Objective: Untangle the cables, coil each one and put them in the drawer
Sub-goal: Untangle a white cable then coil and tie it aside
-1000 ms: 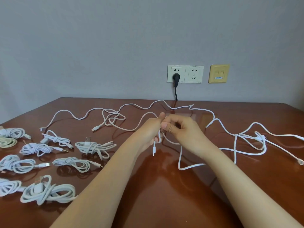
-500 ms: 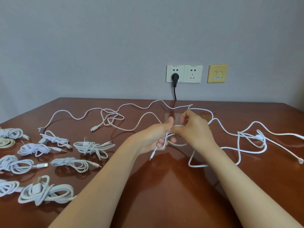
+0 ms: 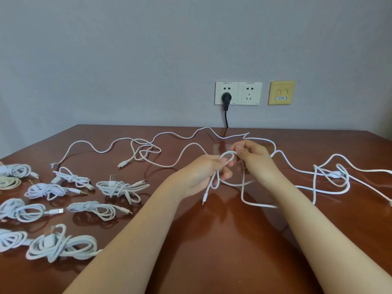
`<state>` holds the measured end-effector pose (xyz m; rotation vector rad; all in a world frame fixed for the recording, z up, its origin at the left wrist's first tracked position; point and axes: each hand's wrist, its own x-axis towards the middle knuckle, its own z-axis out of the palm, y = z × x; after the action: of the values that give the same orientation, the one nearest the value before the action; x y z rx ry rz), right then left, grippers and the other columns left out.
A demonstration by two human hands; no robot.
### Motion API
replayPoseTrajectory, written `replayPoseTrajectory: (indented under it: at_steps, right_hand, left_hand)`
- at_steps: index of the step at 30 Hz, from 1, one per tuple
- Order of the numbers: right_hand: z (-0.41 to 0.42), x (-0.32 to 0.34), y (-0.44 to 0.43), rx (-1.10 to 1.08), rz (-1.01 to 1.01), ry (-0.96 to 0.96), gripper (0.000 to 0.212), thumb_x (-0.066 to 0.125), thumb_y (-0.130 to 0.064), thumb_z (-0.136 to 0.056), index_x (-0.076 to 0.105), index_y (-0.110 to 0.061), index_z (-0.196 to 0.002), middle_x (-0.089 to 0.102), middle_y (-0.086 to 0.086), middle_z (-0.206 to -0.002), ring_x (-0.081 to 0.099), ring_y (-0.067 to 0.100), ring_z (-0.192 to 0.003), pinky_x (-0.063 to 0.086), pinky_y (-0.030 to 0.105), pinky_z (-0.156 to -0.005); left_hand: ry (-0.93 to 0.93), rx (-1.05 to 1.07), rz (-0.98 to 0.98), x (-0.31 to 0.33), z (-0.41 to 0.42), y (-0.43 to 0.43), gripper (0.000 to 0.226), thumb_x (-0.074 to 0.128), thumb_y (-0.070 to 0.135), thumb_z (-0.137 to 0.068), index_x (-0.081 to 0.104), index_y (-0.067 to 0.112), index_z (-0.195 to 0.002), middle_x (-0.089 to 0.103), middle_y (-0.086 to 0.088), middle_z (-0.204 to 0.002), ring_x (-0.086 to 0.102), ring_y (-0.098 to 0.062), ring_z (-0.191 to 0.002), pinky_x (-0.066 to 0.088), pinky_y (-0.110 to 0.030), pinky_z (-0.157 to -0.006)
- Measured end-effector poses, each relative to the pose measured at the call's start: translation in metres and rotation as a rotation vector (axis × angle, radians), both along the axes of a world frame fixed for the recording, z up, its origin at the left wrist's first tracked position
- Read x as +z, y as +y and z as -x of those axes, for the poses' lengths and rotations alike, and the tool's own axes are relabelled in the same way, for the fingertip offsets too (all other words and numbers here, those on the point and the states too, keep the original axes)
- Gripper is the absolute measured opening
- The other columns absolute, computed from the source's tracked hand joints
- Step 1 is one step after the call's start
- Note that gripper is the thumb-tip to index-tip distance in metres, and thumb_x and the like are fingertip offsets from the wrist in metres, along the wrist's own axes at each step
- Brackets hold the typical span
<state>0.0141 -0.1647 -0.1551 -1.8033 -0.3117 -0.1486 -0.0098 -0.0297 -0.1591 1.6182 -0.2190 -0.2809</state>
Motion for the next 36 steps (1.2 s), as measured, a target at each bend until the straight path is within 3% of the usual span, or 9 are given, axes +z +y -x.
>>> replayPoseTrajectory:
  at_steps: [4, 8, 11, 15, 19, 23, 27, 29, 36]
  right_hand:
    - [0.000, -0.004, 0.001, 0.069, 0.046, 0.068, 0.022, 0.042, -0.019, -0.098, 0.052, -0.018, -0.078, 0.057, -0.003, -0.051, 0.047, 0.012, -0.041, 0.038, 0.025, -0.054]
    - [0.000, -0.006, 0.003, 0.134, 0.092, 0.150, 0.020, 0.042, -0.016, -0.098, 0.050, -0.018, -0.080, 0.058, -0.003, -0.052, 0.051, 0.010, -0.041, 0.041, 0.018, -0.047]
    - [0.002, -0.006, 0.003, 0.153, 0.145, 0.171, 0.023, 0.043, -0.011, -0.097, 0.050, -0.016, -0.076, 0.057, -0.001, -0.056, 0.052, 0.004, -0.039, 0.043, 0.013, -0.043]
    - [-0.001, -0.006, 0.005, 0.051, 0.171, 0.071, 0.030, 0.045, -0.008, -0.095, 0.054, -0.015, -0.068, 0.055, -0.003, -0.053, 0.050, 0.014, -0.048, 0.042, 0.019, -0.052]
    - [0.002, -0.006, 0.011, -0.048, 0.194, -0.007, 0.030, 0.047, -0.010, -0.093, 0.054, -0.017, -0.065, 0.054, -0.004, -0.051, 0.043, 0.002, -0.035, 0.035, 0.010, -0.042]
    - [0.008, -0.005, 0.016, -0.075, 0.233, -0.037, 0.033, 0.046, -0.010, -0.091, 0.056, -0.017, -0.060, 0.054, -0.002, -0.051, 0.044, 0.001, -0.032, 0.035, 0.009, -0.039]
    - [0.009, -0.005, 0.014, -0.068, 0.266, -0.022, 0.041, 0.049, -0.012, -0.088, 0.055, -0.017, -0.048, 0.049, -0.005, -0.039, 0.043, 0.003, -0.033, 0.035, 0.010, -0.041]
    - [0.010, -0.007, 0.014, -0.058, 0.291, 0.011, 0.045, 0.049, -0.014, -0.087, 0.051, -0.014, -0.042, 0.044, -0.006, -0.031, 0.042, 0.003, -0.032, 0.035, 0.011, -0.043]
    - [0.010, -0.011, 0.016, -0.039, 0.230, 0.066, 0.049, 0.048, -0.013, -0.088, 0.049, -0.015, -0.040, 0.044, -0.007, -0.032, 0.039, 0.004, -0.031, 0.038, 0.025, -0.055]
  left_hand:
    - [0.037, 0.140, 0.082, 0.002, -0.002, 0.001, 0.032, 0.029, 0.012, -0.103, 0.048, 0.012, -0.077, 0.053, 0.007, -0.050, 0.052, -0.007, -0.049, 0.045, -0.018, -0.052]
    - [0.100, 0.271, 0.153, 0.005, -0.005, 0.003, 0.034, 0.025, 0.009, -0.102, 0.044, 0.015, -0.074, 0.037, 0.010, -0.044, 0.023, -0.003, -0.031, 0.021, -0.012, -0.033]
    - [0.107, 0.349, 0.180, 0.007, -0.007, 0.004, 0.032, 0.026, 0.013, -0.103, 0.043, 0.015, -0.076, 0.035, 0.010, -0.041, 0.018, -0.002, -0.029, 0.014, -0.011, -0.031]
    - [0.020, 0.423, 0.010, 0.002, -0.009, 0.002, 0.031, 0.030, 0.020, -0.103, 0.044, 0.016, -0.075, 0.035, 0.003, -0.054, 0.020, -0.003, -0.028, 0.015, -0.011, -0.033]
    - [-0.132, 0.446, -0.088, -0.006, -0.011, -0.005, 0.032, 0.031, 0.021, -0.102, 0.045, 0.018, -0.074, 0.038, 0.003, -0.056, 0.026, -0.002, -0.029, 0.023, -0.014, -0.034]
    - [-0.304, 0.508, -0.207, -0.014, -0.015, -0.010, 0.031, 0.033, 0.018, -0.100, 0.046, 0.018, -0.072, 0.043, 0.003, -0.058, 0.036, -0.010, -0.046, 0.028, -0.025, -0.048]
    - [-0.432, 0.498, -0.370, -0.017, -0.013, -0.008, 0.021, 0.037, 0.017, -0.098, 0.056, 0.013, -0.089, 0.051, 0.003, -0.068, 0.047, -0.013, -0.065, 0.035, -0.026, -0.063]
    - [-0.460, 0.469, -0.416, -0.018, -0.012, -0.009, 0.025, 0.039, 0.020, -0.098, 0.062, 0.013, -0.103, 0.056, 0.002, -0.077, 0.053, -0.017, -0.079, 0.036, -0.026, -0.072]
    - [-0.488, 0.453, -0.569, -0.018, -0.011, -0.011, 0.026, 0.038, 0.026, -0.100, 0.056, 0.012, -0.111, 0.065, -0.011, -0.102, 0.057, -0.029, -0.102, 0.041, -0.034, -0.082]
